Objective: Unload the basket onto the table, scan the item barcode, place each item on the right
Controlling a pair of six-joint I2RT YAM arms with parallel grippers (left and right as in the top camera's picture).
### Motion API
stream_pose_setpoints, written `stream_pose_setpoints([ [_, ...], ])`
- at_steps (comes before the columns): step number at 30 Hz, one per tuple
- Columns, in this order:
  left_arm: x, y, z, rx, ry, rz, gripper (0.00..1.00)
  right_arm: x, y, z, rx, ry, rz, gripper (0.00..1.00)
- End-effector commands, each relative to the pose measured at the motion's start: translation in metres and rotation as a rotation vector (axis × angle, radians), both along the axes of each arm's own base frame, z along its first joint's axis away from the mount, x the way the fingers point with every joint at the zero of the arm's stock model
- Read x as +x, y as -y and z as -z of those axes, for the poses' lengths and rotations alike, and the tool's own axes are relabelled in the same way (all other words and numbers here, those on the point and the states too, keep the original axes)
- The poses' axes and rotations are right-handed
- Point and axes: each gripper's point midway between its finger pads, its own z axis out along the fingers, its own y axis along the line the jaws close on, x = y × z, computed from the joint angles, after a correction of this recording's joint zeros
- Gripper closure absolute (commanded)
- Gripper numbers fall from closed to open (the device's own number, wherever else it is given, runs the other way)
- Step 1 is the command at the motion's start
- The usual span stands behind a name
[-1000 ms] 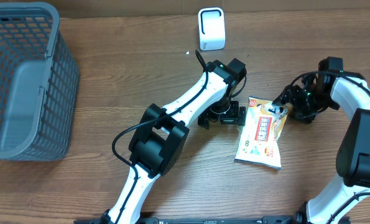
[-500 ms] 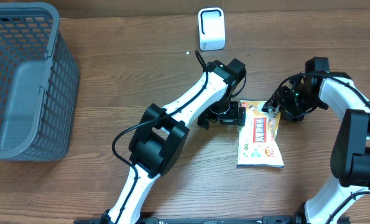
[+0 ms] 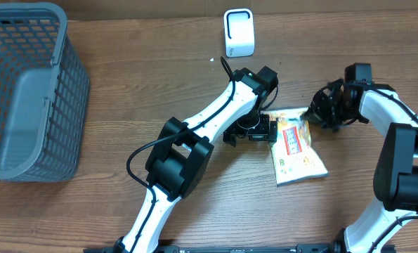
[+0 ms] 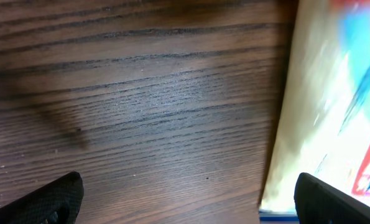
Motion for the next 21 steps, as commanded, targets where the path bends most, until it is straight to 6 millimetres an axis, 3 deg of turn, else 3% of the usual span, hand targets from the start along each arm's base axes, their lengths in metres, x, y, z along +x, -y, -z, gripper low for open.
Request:
stream_pose_setpoints([
  [1, 0.004, 0.005, -0.012, -0.04, 0.019, 0.023, 0.0, 0.017, 0.013, -0.011, 0.107, -0.026, 0.205, 0.96],
  [7, 0.002, 0.019, -0.014, -0.114, 0.012, 0.056, 0.0, 0.038, 0.046, -0.021, 0.182, -0.015, 0.411, 0.96],
  [10, 0.007, 0.028, -0.014, -0.145, 0.046, 0.065, 0.0, 0.031, 0.05, -0.018, 0.187, -0.056, 0.436, 0.96],
  [16, 0.018, 0.053, -0.017, -0.227, 0.108, 0.065, 0.0, 0.002, 0.039, -0.003, 0.146, -0.183, 0.42, 0.96],
  [21, 0.018, 0.059, -0.011, -0.221, 0.1, 0.007, 0.0, -0.009, 0.042, 0.006, 0.07, -0.231, 0.427, 0.96],
])
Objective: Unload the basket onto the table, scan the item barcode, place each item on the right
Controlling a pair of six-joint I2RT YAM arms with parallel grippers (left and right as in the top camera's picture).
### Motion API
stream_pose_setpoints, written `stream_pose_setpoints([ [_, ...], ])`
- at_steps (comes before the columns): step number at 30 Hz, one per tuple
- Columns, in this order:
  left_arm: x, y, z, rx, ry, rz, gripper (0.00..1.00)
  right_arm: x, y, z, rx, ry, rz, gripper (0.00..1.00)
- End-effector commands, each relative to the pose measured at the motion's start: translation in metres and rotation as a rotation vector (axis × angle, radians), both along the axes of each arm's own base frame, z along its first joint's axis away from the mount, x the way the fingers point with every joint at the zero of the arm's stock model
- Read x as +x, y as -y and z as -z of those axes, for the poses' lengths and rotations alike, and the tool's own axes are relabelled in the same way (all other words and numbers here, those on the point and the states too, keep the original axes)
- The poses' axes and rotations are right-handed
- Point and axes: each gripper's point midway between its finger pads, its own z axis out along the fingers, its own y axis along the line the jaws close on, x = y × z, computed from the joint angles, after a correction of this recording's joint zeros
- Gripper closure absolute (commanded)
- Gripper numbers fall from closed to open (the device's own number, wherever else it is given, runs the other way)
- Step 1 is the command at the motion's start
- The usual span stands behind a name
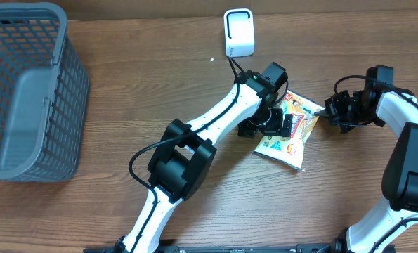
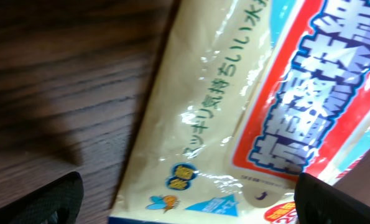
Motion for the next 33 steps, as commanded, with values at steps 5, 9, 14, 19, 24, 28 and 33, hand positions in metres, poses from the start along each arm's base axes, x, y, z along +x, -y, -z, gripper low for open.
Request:
stream_pose_setpoints([
  [5, -0.008, 0.005, 0.008, 0.011, -0.03, -0.059, 0.0, -0.003, 0.001, 0.003, -0.045, 0.018, -0.054, 0.96],
  [9, -0.018, 0.006, 0.02, 0.006, -0.054, -0.049, 0.0, -0.006, 0.001, 0.004, -0.084, 0.078, -0.183, 0.93],
  [14, -0.022, 0.004, 0.027, 0.023, -0.079, -0.092, 0.0, -0.019, 0.007, 0.01, -0.153, 0.064, -0.281, 0.76],
  [19, -0.023, 0.009, 0.033, 0.017, -0.085, -0.141, 0.0, -0.033, 0.011, 0.015, -0.183, 0.016, -0.324, 0.75],
  [24, -0.025, 0.017, 0.032, -0.002, -0.072, -0.126, 0.08, -0.043, 0.007, 0.016, -0.177, -0.027, -0.339, 0.84],
  [28, -0.028, 0.021, 0.031, -0.019, -0.086, -0.118, 0.16, -0.045, -0.006, 0.016, -0.174, -0.033, -0.376, 0.84],
  [33, -0.028, 0.019, 0.03, -0.023, -0.094, -0.114, 0.41, -0.04, -0.026, 0.016, -0.184, 0.0, -0.433, 0.75],
])
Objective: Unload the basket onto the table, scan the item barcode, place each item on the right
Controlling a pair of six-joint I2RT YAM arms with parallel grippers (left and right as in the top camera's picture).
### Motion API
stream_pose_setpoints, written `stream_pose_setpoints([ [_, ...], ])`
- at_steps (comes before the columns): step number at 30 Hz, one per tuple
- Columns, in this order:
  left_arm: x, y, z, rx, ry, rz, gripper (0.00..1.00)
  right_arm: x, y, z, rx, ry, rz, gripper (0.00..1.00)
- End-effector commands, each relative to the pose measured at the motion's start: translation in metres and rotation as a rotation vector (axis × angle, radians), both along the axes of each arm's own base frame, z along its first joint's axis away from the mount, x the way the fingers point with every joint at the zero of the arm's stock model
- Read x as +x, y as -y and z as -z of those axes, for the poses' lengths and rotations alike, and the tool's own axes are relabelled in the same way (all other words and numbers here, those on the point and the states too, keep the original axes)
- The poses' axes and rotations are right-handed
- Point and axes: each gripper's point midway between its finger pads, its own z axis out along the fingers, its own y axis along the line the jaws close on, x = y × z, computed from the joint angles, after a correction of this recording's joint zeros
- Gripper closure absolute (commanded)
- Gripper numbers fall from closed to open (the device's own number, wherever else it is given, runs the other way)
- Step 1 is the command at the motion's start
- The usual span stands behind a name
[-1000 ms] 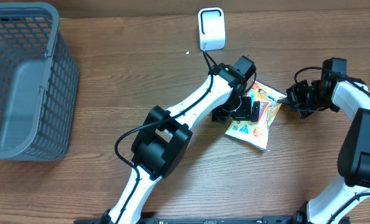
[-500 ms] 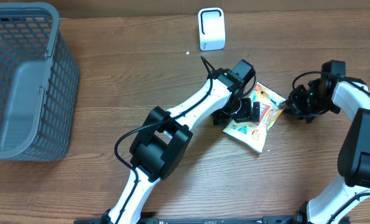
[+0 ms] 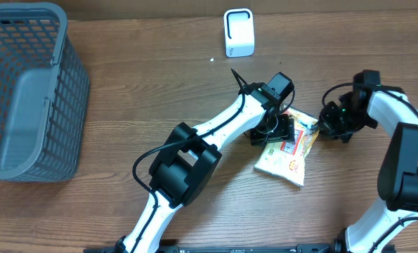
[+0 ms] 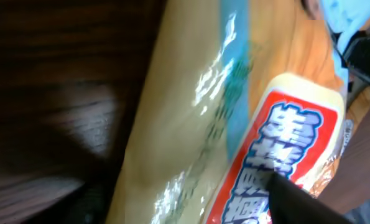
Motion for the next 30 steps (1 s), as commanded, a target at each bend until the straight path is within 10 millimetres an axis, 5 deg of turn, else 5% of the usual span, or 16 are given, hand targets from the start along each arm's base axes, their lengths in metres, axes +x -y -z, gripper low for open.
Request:
stream_pose_setpoints([
  [1, -0.012, -0.006, 0.017, 0.022, -0.057, 0.015, 0.51, 0.001, -0.014, 0.001, -0.014, 0.018, -0.051, 0.73],
  [5, -0.013, -0.009, 0.016, 0.002, -0.06, 0.062, 0.96, 0.002, -0.014, 0.001, -0.015, 0.021, -0.053, 0.69],
  [9, -0.01, -0.016, 0.016, 0.01, -0.067, 0.06, 0.96, 0.001, -0.014, 0.001, -0.015, 0.024, -0.061, 0.49],
  [13, 0.0, -0.028, 0.011, 0.012, -0.065, 0.049, 0.96, -0.003, -0.014, -0.006, -0.016, 0.028, -0.142, 0.01],
  [22, 0.035, -0.087, -0.013, 0.058, 0.007, 0.068, 0.96, 0.009, -0.015, -0.038, -0.02, 0.114, -0.351, 0.0],
  [30, 0.021, -0.126, -0.014, 0.071, -0.011, 0.304, 0.96, 0.032, -0.045, -0.059, 0.147, 0.334, -0.471, 0.0],
])
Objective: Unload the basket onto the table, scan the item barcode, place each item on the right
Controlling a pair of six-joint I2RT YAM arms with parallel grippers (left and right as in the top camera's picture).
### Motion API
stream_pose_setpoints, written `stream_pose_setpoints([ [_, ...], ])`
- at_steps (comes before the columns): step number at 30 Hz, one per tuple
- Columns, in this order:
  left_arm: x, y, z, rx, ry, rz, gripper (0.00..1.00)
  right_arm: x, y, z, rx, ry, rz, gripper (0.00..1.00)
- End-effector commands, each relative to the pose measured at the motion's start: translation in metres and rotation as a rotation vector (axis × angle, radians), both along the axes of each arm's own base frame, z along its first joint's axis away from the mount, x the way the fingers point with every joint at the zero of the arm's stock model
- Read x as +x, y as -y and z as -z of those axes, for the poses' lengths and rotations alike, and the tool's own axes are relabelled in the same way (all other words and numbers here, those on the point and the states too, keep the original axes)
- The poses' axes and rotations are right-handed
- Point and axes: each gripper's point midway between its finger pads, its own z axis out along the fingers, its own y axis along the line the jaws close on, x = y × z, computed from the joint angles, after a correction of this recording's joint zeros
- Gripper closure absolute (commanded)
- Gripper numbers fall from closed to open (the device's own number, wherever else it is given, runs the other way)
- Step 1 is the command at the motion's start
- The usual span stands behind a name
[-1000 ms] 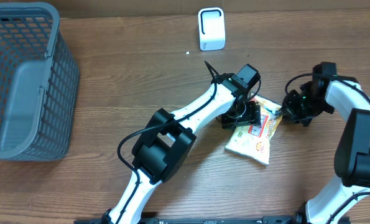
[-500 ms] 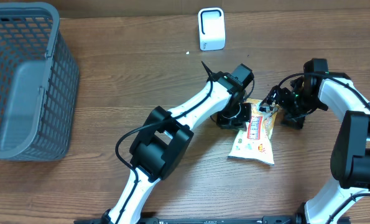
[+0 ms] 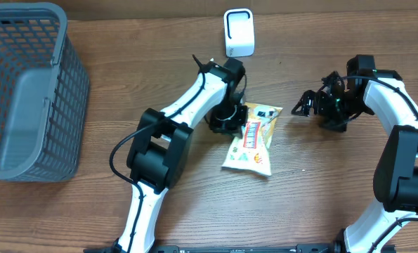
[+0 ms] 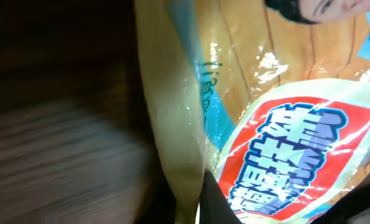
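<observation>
The item is a yellow snack packet [image 3: 249,137] with a red label, lying slanted on the table just right of centre. My left gripper [image 3: 231,118] is at its upper left edge. In the left wrist view my left gripper [image 4: 188,199] is shut on the packet [image 4: 284,143], with the pale edge pinched between the dark fingers. A white scanner [image 3: 238,31] stands at the back of the table, behind the packet. My right gripper [image 3: 308,104] hovers to the packet's right, apart from it, its fingers spread and holding nothing.
A large grey mesh basket [image 3: 26,91] fills the left side of the wooden table [image 3: 124,77]. A small purple and red object peeks in at the right edge. Both arms reach in from the front edge.
The packet and my left gripper have shifted left, closer to the line below the scanner. My right gripper, which was at the packet's right corner, now stands apart from it with fingers spread.
First the packet lay right of centre, my left gripper open beside its left edge and my right gripper at its upper right corner. Then the packet was turned and tilted between both grippers. Later the left fingers were on its edge. Now the left alone holds it, further left.
</observation>
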Motion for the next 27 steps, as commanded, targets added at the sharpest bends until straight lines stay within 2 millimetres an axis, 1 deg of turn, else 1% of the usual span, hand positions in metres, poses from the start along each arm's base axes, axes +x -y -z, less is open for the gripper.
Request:
stream_pose_setpoints([
  [1, -0.005, -0.016, -0.015, -0.021, 0.069, 0.243, 0.96, 0.014, -0.017, -0.017, 0.104, 0.112, -0.082, 0.0],
  [3, -0.012, -0.031, -0.014, 0.028, 0.057, 0.325, 0.96, 0.015, -0.02, -0.017, 0.103, 0.118, -0.091, 0.0],
  [5, -0.014, -0.053, -0.012, 0.139, 0.051, 0.358, 0.96, 0.014, -0.026, -0.017, 0.103, 0.121, -0.111, 0.0],
  [7, -0.008, -0.074, -0.01, 0.27, 0.071, 0.36, 0.96, 0.012, -0.034, -0.017, 0.101, 0.131, -0.15, 0.0],
  [9, 0.001, -0.093, -0.011, 0.402, 0.099, 0.308, 0.96, 0.01, -0.044, -0.017, 0.099, 0.139, -0.189, 0.0],
  [10, 0.008, -0.102, -0.014, 0.464, 0.118, 0.268, 0.96, 0.009, -0.053, -0.017, 0.099, 0.142, -0.213, 0.0],
  [13, 0.018, -0.107, -0.023, 0.496, 0.143, 0.185, 0.96, 0.006, -0.068, -0.017, 0.103, 0.141, -0.238, 0.0],
  [18, 0.034, -0.097, -0.037, 0.432, 0.171, 0.079, 0.96, 0.007, -0.09, -0.018, 0.121, 0.076, -0.15, 0.0],
  [20, 0.039, -0.092, -0.041, 0.393, 0.179, 0.06, 0.96, 0.006, -0.098, -0.018, 0.123, 0.078, -0.16, 0.0],
  [21, 0.042, -0.093, -0.043, 0.387, 0.184, 0.051, 0.96, 0.006, -0.104, -0.019, 0.123, 0.091, -0.183, 0.0],
  [23, 0.047, -0.098, -0.046, 0.385, 0.191, 0.033, 0.92, 0.007, -0.114, -0.019, 0.124, 0.13, -0.228, 0.0],
  [25, 0.051, -0.104, -0.048, 0.39, 0.187, -0.009, 0.79, 0.01, -0.124, -0.02, 0.121, 0.195, -0.297, 0.0],
  [27, 0.051, -0.11, -0.05, 0.401, 0.169, -0.065, 0.76, 0.014, -0.13, -0.02, 0.107, 0.235, -0.33, 0.0],
])
